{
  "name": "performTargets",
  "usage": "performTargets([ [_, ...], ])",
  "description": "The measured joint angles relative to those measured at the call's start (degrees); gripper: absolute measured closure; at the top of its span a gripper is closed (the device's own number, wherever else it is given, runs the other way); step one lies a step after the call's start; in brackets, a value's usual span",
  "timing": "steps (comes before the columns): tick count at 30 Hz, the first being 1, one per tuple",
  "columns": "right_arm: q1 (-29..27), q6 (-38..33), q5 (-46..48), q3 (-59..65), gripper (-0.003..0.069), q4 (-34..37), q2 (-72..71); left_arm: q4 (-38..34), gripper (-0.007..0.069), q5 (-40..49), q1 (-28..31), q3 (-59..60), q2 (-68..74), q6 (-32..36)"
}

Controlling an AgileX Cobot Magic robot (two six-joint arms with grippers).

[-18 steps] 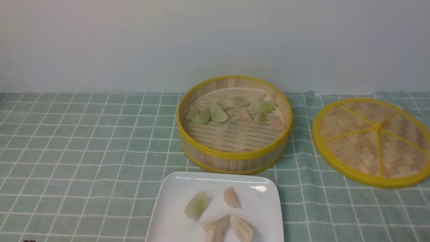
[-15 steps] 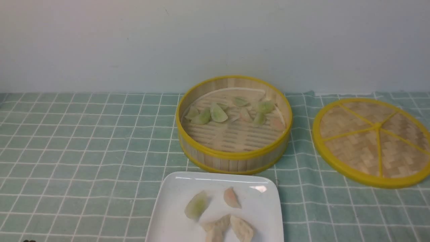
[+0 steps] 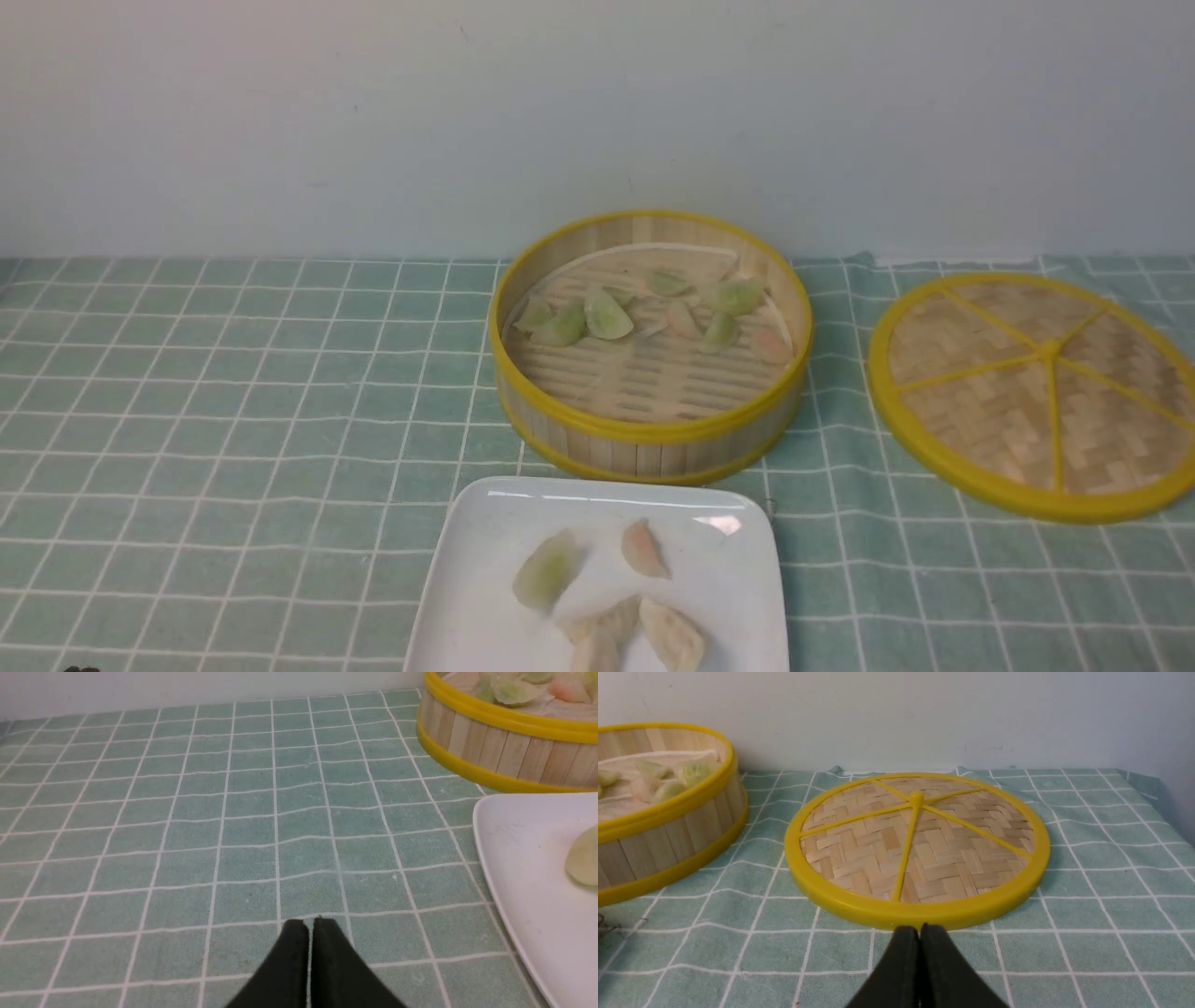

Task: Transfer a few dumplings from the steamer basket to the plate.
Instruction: Use the left arm to grab a dumpling from the steamer

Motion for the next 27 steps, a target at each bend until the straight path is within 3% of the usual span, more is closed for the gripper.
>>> performTargets([
  [6, 0.0, 0.0, 0.0, 0.0, 0.0673, -0.1, 0.0, 0.7, 0.0631, -2.3, 0.0, 0.3, 0.0, -1.6],
  [11, 0.0, 0.3, -0.9, 0.1, 0.0673, 0.1, 0.0, -8.9, 0.0631, -13.6, 0.0, 0.3, 0.0, -8.2],
  [15, 0.0, 7.2, -10.4, 0.6, 0.0673, 9.4, 0.0, -20.9, 0.0631, -27.2, 0.0, 0.3, 0.0, -13.4],
  [17, 0.0, 10.3, -14.5, 0.6, 0.0673, 13.4, 0.0, -23.5, 0.0631, -31.1, 0.0, 0.3, 0.0, -13.8],
  [18, 0.0, 14.1, -20.1, 0.6, 0.0673, 18.7, 0.0, -27.7, 0.0631, -39.2, 0.0, 0.3, 0.0, -14.5],
  [20, 0.0, 16.2, -24.1, 0.6, 0.0673, 22.3, 0.0, -29.4, 0.0631, -42.7, 0.0, -0.5, 0.0, -14.9],
  [24, 0.0, 17.2, -29.9, 0.6, 0.0673, 26.3, 0.0, -28.0, 0.0631, -39.0, 0.0, -10.3, 0.7, -15.0],
  [27, 0.0, 17.9, -31.9, 0.6, 0.0673, 26.8, 0.0, -23.5, 0.0631, -26.7, 0.0, -21.6, 7.0, -13.8],
])
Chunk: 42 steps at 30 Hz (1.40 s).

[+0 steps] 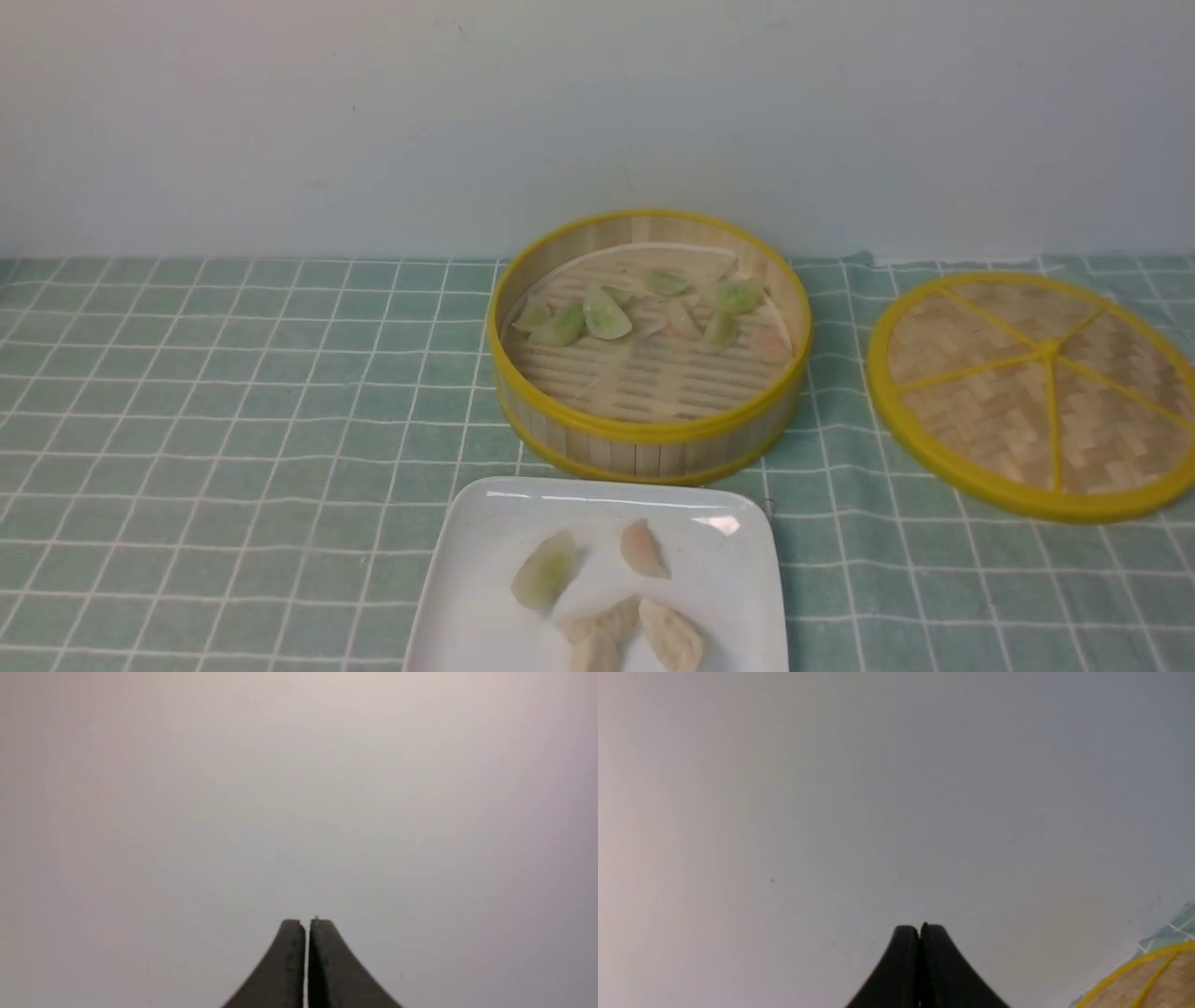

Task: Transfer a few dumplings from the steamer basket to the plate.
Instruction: Use the left arm to grab a dumpling from the steamer

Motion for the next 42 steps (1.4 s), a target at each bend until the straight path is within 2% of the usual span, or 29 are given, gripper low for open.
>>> performTargets([
  [1, 0.0, 0.4, -0.4, 0.0, 0.0673, 0.1, 0.0, 1.5, 0.0631, 5.2, 0.0, -3.7, 3.1, 0.6],
  [2, 0.1, 1.6, 0.2, -0.2, 0.0673, 0.0, 0.0, 3.8, 0.0631, 15.6, 0.0, -10.5, 8.7, 1.5],
  [3, 0.1, 1.7, 0.6, -0.4, 0.0673, -0.1, 0.0, 4.0, 0.0631, 15.6, 0.0, -10.5, 9.7, 1.7],
  [4, 0.4, 2.5, 5.3, -2.3, 0.0673, -0.9, 0.0, 5.4, 0.0631, 28.5, 0.0, -18.3, 17.5, 3.4],
  [5, 0.9, 2.6, 10.2, -4.8, 0.0673, -2.4, 0.0, 5.8, 0.0631, 36.3, 0.0, -22.9, 24.5, 5.6],
  [6, 1.3, 2.6, 13.5, -6.7, 0.0673, -3.2, 0.2, 5.9, 0.0631, 39.3, 0.0, -24.7, 25.7, 6.0],
  [7, 2.0, 2.4, 17.9, -9.5, 0.0673, -5.2, 0.7, 5.8, 0.0631, 46.1, 0.0, -28.8, 31.5, 8.3],
  [8, 3.8, 0.9, 27.8, -16.6, 0.0673, -8.4, 3.2, 5.1, 0.0631, 54.8, 0.0, -34.6, 41.7, 13.3],
  [10, 5.8, -1.9, 37.4, -23.9, 0.0673, -10.1, 7.5, 3.1, 0.0631, 62.0, 0.0, -40.4, 52.3, 19.3],
  [11, 6.2, -2.6, 39.4, -25.4, 0.0673, -10.2, 8.6, 3.1, 0.0631, 62.5, -0.1, -40.9, 53.3, 19.9],
  [12, 7.9, -6.1, 47.3, -31.6, 0.0673, -10.5, 13.6, 1.9, 0.0631, 65.3, -0.8, -44.6, 60.7, 23.4],
  [13, 8.1, -6.6, 48.2, -32.3, 0.0673, -10.5, 14.3, 1.7, 0.0631, 65.6, -1.0, -45.0, 61.5, 24.2],
  [14, 9.5, -9.5, 54.6, -37.3, 0.0673, -10.5, 18.9, 1.7, 0.0631, 66.6, -2.2, -47.8, 66.4, 25.9],
  [15, 10.1, -11.0, 56.4, -39.3, 0.0673, -10.5, 20.3, 1.9, 0.0631, 66.9, -2.9, -49.0, 68.6, 26.5],
  [17, 11.6, -16.2, 65.8, -45.8, 0.0673, -10.6, 28.6, 3.8, 0.0631, 67.2, -6.9, -53.8, 77.1, 27.5],
  [19, 11.9, -19.3, 69.1, -48.8, 0.0673, -10.9, 33.4, 5.4, 0.0631, 67.3, -10.4, -57.8, 82.2, 27.6],
  [22, 12.0, -21.7, 69.9, -50.7, 0.0673, -11.8, 39.2, 7.4, 0.0631, 67.4, -14.8, -64.9, 90.2, 27.1],
  [25, 12.0, -22.2, 69.9, -50.7, 0.0673, -12.0, 41.1, 8.3, 0.0631, 67.5, -17.0, -70.9, 96.2, 26.7],
  [30, 12.0, -22.2, 70.0, -50.9, 0.0673, -12.2, 41.4, 9.0, 0.0631, 69.9, -17.3, -81.3, 104.9, 26.7],
  [35, 12.0, -20.9, 70.0, -50.9, 0.0673, -12.3, 41.4, 13.1, 0.0631, 70.2, -17.3, -89.1, 110.8, 26.9],
  [37, 12.0, -20.2, 70.0, -50.9, 0.0673, -12.3, 41.4, 16.4, 0.0626, 67.8, -17.3, -91.9, 113.5, 28.1],
  [39, 12.0, -20.0, 70.3, -50.9, 0.0673, -12.4, 41.4, 17.9, 0.0613, 65.8, -17.3, -92.6, 114.9, 29.1],
  [42, 12.0, -19.2, 70.9, -50.9, 0.0673, -12.4, 41.4, 20.3, 0.0502, 58.4, -17.3, -93.1, 118.3, 30.8],
])
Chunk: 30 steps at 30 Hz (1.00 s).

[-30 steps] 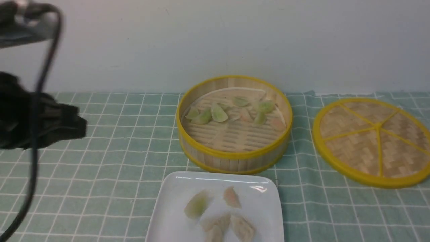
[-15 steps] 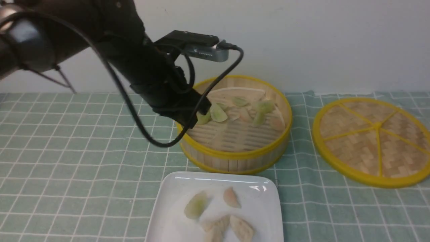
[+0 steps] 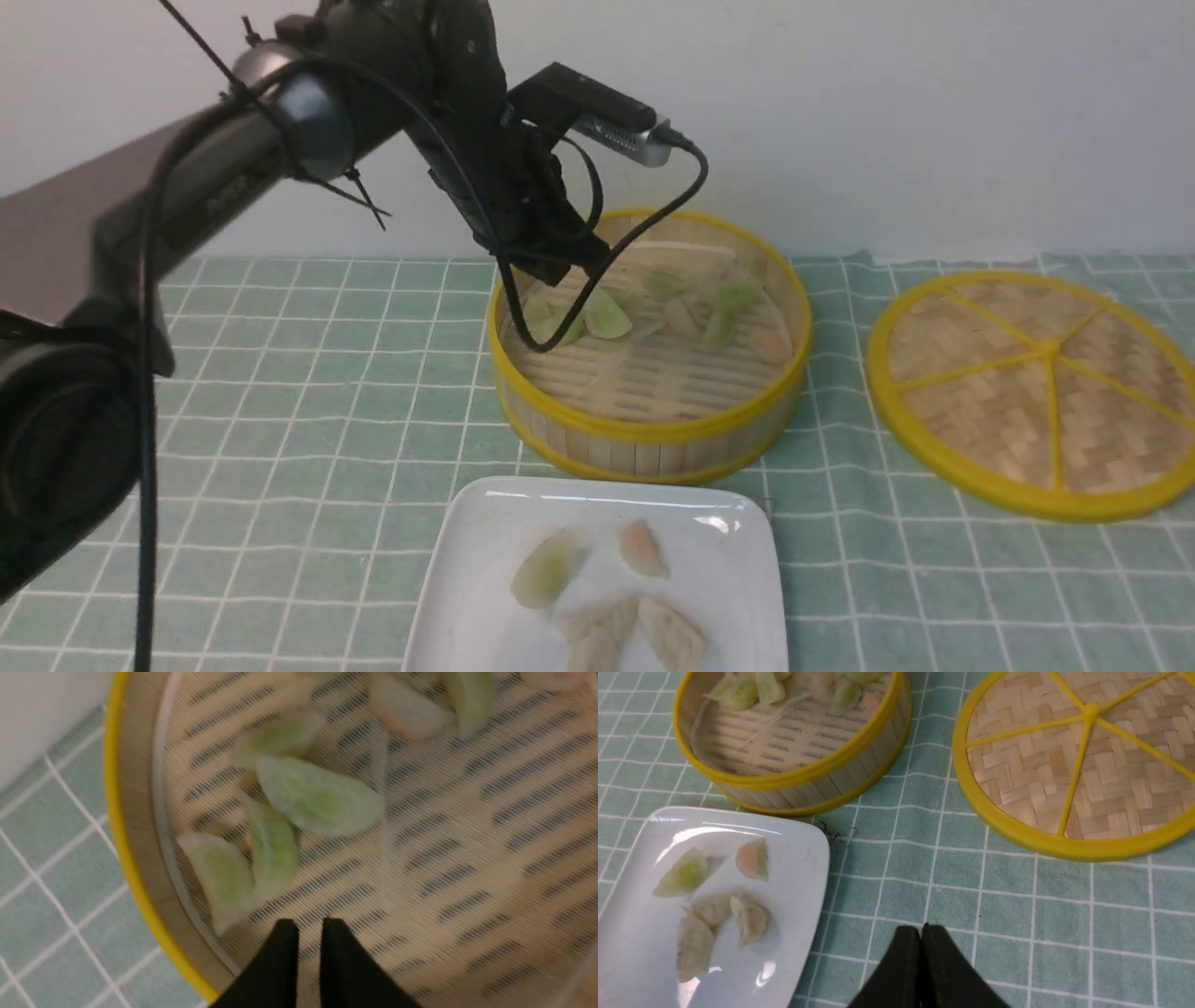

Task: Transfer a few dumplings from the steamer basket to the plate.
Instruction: Use the left arm to grab a dumpling from the steamer

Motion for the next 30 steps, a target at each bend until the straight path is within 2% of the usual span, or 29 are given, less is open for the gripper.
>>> performTargets([
  [1, 0.0, 0.1, 0.0, 0.0, 0.0673, 0.0, 0.0, 0.0, 0.0502, 0.0, 0.0, 0.0, 0.2, 0.0],
  [2, 0.0, 0.4, 0.1, 0.0, 0.0673, 0.0, 0.0, 0.1, 0.0455, -1.7, 0.0, 0.0, 0.9, 0.1],
  [4, 0.0, 1.7, 0.2, 0.0, 0.0673, 0.0, 0.0, 0.2, 0.0305, -5.2, 0.0, 0.0, 3.4, 0.4],
  [5, 0.0, 1.8, 0.2, 0.0, 0.0673, 0.0, 0.0, 0.2, 0.0295, -5.4, 0.0, 0.0, 3.5, 0.4],
  [6, 0.0, 2.2, 0.3, 0.0, 0.0673, 0.0, 0.0, 0.2, 0.0233, -6.2, 0.0, 0.0, 4.5, 0.4],
  [9, 0.0, 2.4, 0.8, 0.0, 0.0673, 0.0, 0.0, 0.2, 0.0121, -6.5, 0.0, 0.0, 6.9, 0.5],
  [12, 0.0, 2.6, 1.4, 0.0, 0.0673, 0.0, 0.0, 0.2, 0.0099, -6.5, 0.0, 0.0, 8.5, 1.6],
  [15, 0.0, 2.6, 2.0, 0.0, 0.0673, 0.0, 0.0, 0.1, 0.0123, -7.8, -0.1, -0.3, 9.3, 3.0],
  [19, 0.0, 2.6, 2.6, 0.0, 0.0673, 0.0, 0.0, 0.2, 0.0255, -8.2, -0.4, -0.5, 9.8, 3.6],
  [20, 0.0, 2.6, 2.6, 0.0, 0.0673, 0.0, 0.0, 0.2, 0.0265, -8.1, -0.4, -0.5, 9.9, 3.6],
  [22, 0.0, 2.6, 2.9, 0.0, 0.0673, 0.0, 0.0, 1.4, 0.0410, -7.9, -0.7, -0.5, 10.0, 3.6],
  [24, 0.0, 2.6, 3.0, 0.0, 0.0673, 0.0, 0.0, 1.4, 0.0464, -7.7, -0.7, -0.6, 10.0, 3.6],
  [27, 0.0, 2.6, 3.3, 0.0, 0.0673, 0.0, 0.0, 1.8, 0.0460, -6.3, -1.2, -1.4, 10.2, 3.5],
  [30, 0.0, 2.6, 4.3, 0.0, 0.0673, -0.1, 0.0, 1.6, 0.0460, 1.8, -1.6, -5.2, 10.5, 1.8],
])
